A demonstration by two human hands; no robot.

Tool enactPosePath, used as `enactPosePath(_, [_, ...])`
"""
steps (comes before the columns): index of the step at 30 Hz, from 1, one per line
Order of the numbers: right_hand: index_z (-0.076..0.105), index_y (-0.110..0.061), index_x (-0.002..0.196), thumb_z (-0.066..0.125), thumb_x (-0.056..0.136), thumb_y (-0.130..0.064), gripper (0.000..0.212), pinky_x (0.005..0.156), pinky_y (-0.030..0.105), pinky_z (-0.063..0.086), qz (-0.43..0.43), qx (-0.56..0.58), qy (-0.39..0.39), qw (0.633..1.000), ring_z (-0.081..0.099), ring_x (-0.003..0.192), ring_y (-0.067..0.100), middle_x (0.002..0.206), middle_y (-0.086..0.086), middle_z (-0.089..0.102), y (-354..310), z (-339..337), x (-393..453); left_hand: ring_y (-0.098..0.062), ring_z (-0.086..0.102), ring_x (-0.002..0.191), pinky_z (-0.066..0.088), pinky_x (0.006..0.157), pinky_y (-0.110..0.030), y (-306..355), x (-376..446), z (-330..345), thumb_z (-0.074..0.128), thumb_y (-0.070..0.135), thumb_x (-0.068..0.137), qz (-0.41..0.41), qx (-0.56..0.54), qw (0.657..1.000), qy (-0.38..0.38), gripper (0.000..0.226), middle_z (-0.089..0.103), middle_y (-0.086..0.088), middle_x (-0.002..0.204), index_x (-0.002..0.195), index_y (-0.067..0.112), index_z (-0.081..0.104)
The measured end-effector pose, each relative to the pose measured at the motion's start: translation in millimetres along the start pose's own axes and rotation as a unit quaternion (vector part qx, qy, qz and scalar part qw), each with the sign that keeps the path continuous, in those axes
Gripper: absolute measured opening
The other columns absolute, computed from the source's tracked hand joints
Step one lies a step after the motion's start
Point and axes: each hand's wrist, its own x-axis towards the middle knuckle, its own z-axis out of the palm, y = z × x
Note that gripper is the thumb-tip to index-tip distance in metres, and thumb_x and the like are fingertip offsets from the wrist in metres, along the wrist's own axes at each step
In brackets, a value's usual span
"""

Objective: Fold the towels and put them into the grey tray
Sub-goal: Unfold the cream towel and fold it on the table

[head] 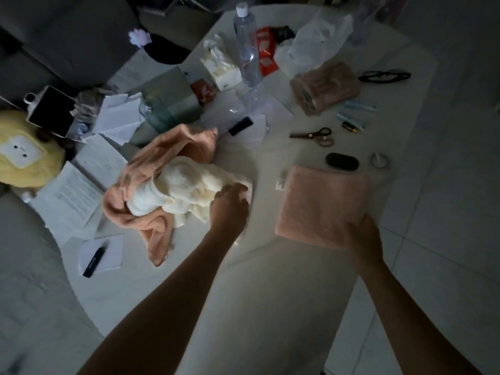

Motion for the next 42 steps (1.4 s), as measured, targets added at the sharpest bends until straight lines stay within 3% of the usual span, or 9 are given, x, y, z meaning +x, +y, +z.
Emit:
enactPosePath(3, [0.022, 0.002, 0.15, 0.065, 0.091, -0.023, 0.078, 0.109, 0.056, 0.035, 0.003, -0.017, 0.006, 1.0, 0.033, 0.138, 0.045, 0.154, 0.026, 0.028, -2, 18, -25, -0.039, 0.045, 0.125, 0.034, 0.105, -0.05, -51, 30, -44, 0.067, 0.018, 0.081, 0.012, 0.157, 0.984, 0.078, 0.058, 0.049, -0.015, 0.14, 0.137, 0.019, 0.052])
enactPosePath(8, [0.011, 0.001, 0.154, 0.06, 0.093, -0.025, 0.082, 0.12, 0.043, 0.015, -0.106, -0.182, 0.009, 0.978, 0.004, 0.149, 0.038, 0.162, 0.025, 0.001, -10, 56, -84, -0.042, 0.039, 0.134, 0.029, 0.111, -0.053, -114, 54, -77, 0.061, 0.027, 0.093, -0.06, 0.191, 0.979, -0.033, 0.076, 0.036, -0.019, 0.154, 0.156, 0.022, 0.019])
enactPosePath(12, [0.044, -0.012, 0.144, 0.05, 0.099, -0.037, 0.052, 0.103, 0.022, 0.031, -0.118, -0.073, -0.177, 0.974, 0.043, 0.136, 0.023, 0.147, 0.007, 0.047, -39, 89, -124, -0.035, 0.063, 0.108, 0.051, 0.09, -0.044, -103, 6, -73, 0.066, 0.031, 0.079, -0.039, 0.074, 0.995, -0.054, 0.07, 0.059, -0.011, 0.134, 0.145, 0.024, 0.042])
enactPosePath(17, [0.063, -0.028, 0.108, 0.051, 0.094, -0.054, 0.032, 0.083, 0.036, 0.05, 0.076, 0.155, -0.299, 0.939, 0.064, 0.099, 0.017, 0.108, -0.002, 0.067, -67, 132, -162, -0.026, 0.064, 0.089, 0.056, 0.072, -0.043, -98, -100, -72, 0.07, 0.036, 0.072, 0.085, -0.108, 0.99, -0.045, 0.063, 0.059, 0.002, 0.111, 0.133, 0.027, 0.054])
enactPosePath(22, [0.07, -0.011, 0.113, 0.068, 0.089, -0.024, 0.028, 0.093, 0.048, 0.055, 0.086, 0.271, -0.152, 0.946, 0.07, 0.099, 0.028, 0.105, 0.009, 0.075, -58, 143, -189, -0.013, 0.059, 0.114, 0.047, 0.096, -0.025, -136, -155, -73, 0.07, 0.034, 0.079, 0.196, -0.173, 0.962, -0.082, 0.058, 0.056, 0.006, 0.127, 0.134, 0.033, 0.054])
enactPosePath(26, [0.067, -0.006, 0.115, 0.063, 0.09, -0.004, 0.026, 0.096, 0.056, 0.051, 0.124, 0.354, -0.112, 0.92, 0.068, 0.103, 0.035, 0.11, 0.016, 0.072, -39, 139, -203, -0.044, 0.04, 0.138, 0.038, 0.106, -0.055, -171, -107, -78, 0.072, 0.028, 0.085, 0.182, 0.004, 0.983, 0.005, 0.065, 0.038, -0.012, 0.151, 0.145, 0.027, 0.046])
enactPosePath(31, [0.066, -0.005, 0.119, 0.062, 0.089, 0.0, 0.03, 0.09, 0.049, 0.053, 0.088, 0.348, -0.072, 0.931, 0.067, 0.104, 0.035, 0.111, 0.017, 0.071, -28, 131, -216, -0.026, 0.065, 0.105, 0.055, 0.082, -0.039, -187, -31, -92, 0.052, 0.023, 0.093, 0.088, 0.09, 0.988, -0.091, 0.036, 0.068, -0.005, 0.122, 0.129, 0.027, 0.061])
enactPosePath(37, [0.061, -0.008, 0.123, 0.061, 0.091, -0.001, 0.033, 0.081, 0.038, 0.055, 0.034, 0.358, -0.009, 0.933, 0.066, 0.098, 0.027, 0.107, 0.009, 0.07, -26, 93, -221, -0.04, 0.066, 0.092, 0.054, 0.078, -0.044, -207, 45, -153, 0.055, 0.003, 0.079, -0.14, -0.217, 0.959, 0.116, 0.03, 0.07, -0.02, 0.097, 0.106, 0.01, 0.066])
enactPosePath(42, [0.062, -0.016, 0.117, 0.065, 0.089, -0.002, 0.031, 0.084, 0.041, 0.054, 0.004, 0.343, 0.02, 0.939, 0.066, 0.096, 0.023, 0.108, 0.008, 0.068, -28, 82, -219, -0.04, 0.054, 0.095, 0.046, 0.085, -0.043, -215, 22, -155, 0.057, -0.002, 0.079, -0.068, -0.18, 0.964, 0.185, 0.047, 0.053, -0.029, 0.119, 0.126, 0.008, 0.058])
